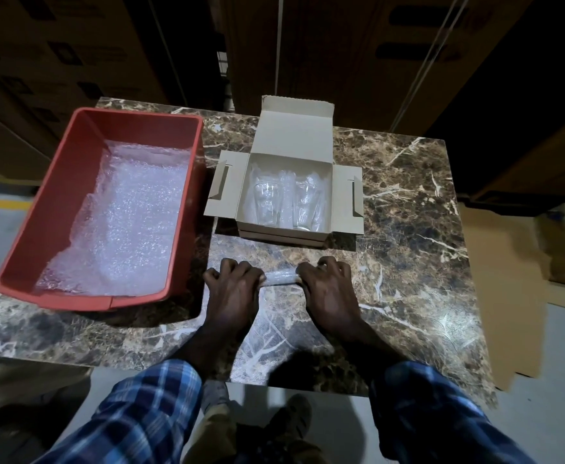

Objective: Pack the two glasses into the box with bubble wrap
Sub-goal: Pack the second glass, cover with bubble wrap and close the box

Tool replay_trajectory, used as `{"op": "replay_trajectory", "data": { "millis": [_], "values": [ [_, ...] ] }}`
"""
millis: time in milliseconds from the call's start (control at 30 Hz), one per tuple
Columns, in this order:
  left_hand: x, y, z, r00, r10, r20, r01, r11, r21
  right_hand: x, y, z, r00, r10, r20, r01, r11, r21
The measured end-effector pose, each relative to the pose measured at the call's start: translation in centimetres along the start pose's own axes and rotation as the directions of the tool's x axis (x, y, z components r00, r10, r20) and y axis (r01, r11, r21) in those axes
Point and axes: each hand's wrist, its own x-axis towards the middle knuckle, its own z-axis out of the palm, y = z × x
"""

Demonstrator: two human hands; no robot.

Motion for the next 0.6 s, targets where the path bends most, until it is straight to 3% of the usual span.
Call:
{"op": "replay_trajectory", "data": {
  "millis": [333,467,600],
  "values": [
    [1.5,1.7,-0.1,0.927,-0.351,0.133,0.368,0.919,-0.139,2.5,-1.6,-0.3,0.979,0.203,0.014,-0.203,0.979,0.007],
    [1.3,1.1,0.3,0.902,-0.421,0.1,0.431,0.854,-0.291,2.2,-0.8,0.8,0.979,0.205,0.004,-0.204,0.971,0.125],
    [0.8,-0.1,0.6,0.943,-0.326,0.064,0.332,0.91,-0.249,2.1,-0.3,1.4,0.978,0.2,0.054,-0.207,0.957,0.203]
  ]
}}
